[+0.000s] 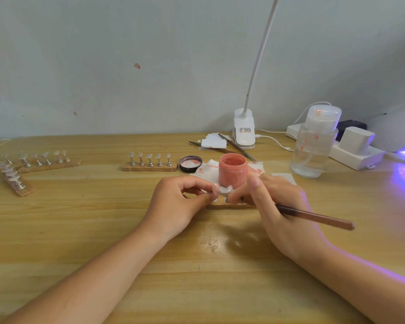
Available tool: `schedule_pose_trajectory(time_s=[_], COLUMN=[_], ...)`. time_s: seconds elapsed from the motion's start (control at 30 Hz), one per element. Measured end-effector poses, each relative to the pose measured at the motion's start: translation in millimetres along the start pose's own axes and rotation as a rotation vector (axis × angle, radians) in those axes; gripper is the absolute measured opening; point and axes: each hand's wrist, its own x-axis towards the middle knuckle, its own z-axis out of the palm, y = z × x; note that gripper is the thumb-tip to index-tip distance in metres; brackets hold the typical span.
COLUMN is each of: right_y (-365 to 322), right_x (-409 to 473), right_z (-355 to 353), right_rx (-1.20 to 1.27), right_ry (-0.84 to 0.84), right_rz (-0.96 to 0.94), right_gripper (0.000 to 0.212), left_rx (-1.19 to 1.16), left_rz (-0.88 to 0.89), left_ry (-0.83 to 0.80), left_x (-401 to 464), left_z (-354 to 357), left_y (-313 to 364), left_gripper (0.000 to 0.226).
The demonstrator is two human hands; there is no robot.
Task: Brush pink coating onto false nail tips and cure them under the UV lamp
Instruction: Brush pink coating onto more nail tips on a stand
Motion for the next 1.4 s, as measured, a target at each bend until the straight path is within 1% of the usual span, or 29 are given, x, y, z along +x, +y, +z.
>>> schedule_pose_trajectory(time_s=[0.07, 0.13, 0.23, 0.33, 0.43, 0.5, 0.57, 0.67, 0.7, 0.77, 0.83, 0.93, 1.03, 1.1, 1.23, 1.4], right_y=[-1.0, -0.9, -3.5, -6.7, -5.4, -3.6, -2.4, -2.8, -2.2, -0.1, 2.4, 5.1, 7.7, 8.9, 11.5, 11.7], right_x=[-1.5, -1.6, 0.6, 4.2, 8.1, 9.9, 10.8, 10.1, 9.7, 9.1, 8.9, 9.6, 9.8, 10.5, 10.5, 9.6], right_z=[0.3, -1.4, -3.9, -3.2, -1.4, -1.1, -1.8, -1.2, -1.2, -0.4, 1.4, 2.7, 3.6, 4.0, 5.5, 5.0], right_rx=[0.013, 0.033, 0.025, -0.008, 0.007, 0.022, 0.041, 0.041, 0.028, -0.021, -0.131, -0.319, -0.430, -0.455, -0.444, -0.461], right_ry=[-0.008, 0.036, 0.105, 0.175, 0.193, 0.179, 0.154, 0.120, 0.118, 0.091, 0.054, 0.003, -0.094, -0.111, -0.125, -0.092], right_rz=[-0.010, -0.013, -0.024, -0.043, -0.064, -0.064, -0.043, -0.062, -0.055, 0.023, 0.056, -0.001, -0.020, -0.031, -0.059, -0.151], right_gripper=[0.052, 0.051, 0.041, 0.024, 0.014, 0.011, 0.015, 0.014, 0.016, 0.024, 0.026, 0.013, 0.016, 0.017, 0.013, 0.017], left_rx=[-0.010, -0.008, 0.005, 0.010, 0.024, 0.029, 0.037, 0.050, 0.049, 0.053, 0.065, 0.081, 0.103, 0.122, 0.149, 0.176], left_rz=[-0.007, -0.012, -0.021, -0.042, -0.065, -0.083, -0.101, -0.119, -0.121, -0.124, -0.132, -0.132, -0.082, -0.055, -0.026, 0.005], left_ry=[0.010, 0.016, -0.004, -0.025, -0.018, -0.021, -0.031, -0.036, -0.035, -0.042, -0.060, -0.083, -0.094, -0.090, -0.082, -0.060], left_x=[-0.2, 0.1, 0.4, 1.2, 2.1, 2.9, 3.8, 4.9, 5.3, 6.0, 6.2, 5.4, 4.9, 5.4, 6.7, 6.1], left_z=[0.3, 1.0, 1.5, 1.7, 2.3, 2.3, 2.0, 1.7, 1.5, 1.1, 0.7, 0.5, 1.0, 1.4, 2.8, 3.4], left_y=[0.1, 0.4, 0.6, 0.3, 0.3, -0.1, -1.0, -1.8, -1.9, -2.0, -1.8, -0.9, -0.8, -2.4, -5.7, -8.1], left_gripper=[0.013, 0.013, 0.012, 0.013, 0.012, 0.012, 0.015, 0.018, 0.018, 0.016, 0.013, 0.015, 0.020, 0.022, 0.023, 0.021])
